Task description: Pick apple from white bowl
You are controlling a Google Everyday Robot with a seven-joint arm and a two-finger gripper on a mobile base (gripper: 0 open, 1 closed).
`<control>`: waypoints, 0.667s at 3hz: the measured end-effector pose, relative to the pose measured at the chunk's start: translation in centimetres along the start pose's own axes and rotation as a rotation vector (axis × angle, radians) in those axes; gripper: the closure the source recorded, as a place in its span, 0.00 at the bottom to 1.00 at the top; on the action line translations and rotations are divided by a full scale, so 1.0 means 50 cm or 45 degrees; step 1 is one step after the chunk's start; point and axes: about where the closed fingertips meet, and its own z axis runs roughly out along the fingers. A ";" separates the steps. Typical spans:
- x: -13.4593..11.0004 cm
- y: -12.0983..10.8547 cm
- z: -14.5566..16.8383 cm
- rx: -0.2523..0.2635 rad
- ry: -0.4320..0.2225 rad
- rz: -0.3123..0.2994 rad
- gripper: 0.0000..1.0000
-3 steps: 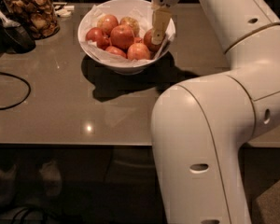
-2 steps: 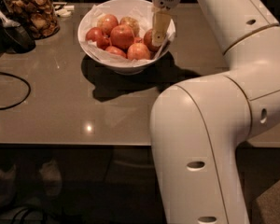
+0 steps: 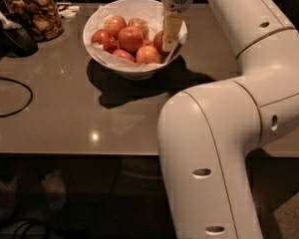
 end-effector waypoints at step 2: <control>-0.008 -0.004 0.013 -0.012 0.008 -0.019 0.32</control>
Offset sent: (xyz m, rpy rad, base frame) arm -0.0128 -0.0086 0.0047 -0.0626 0.1247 0.0290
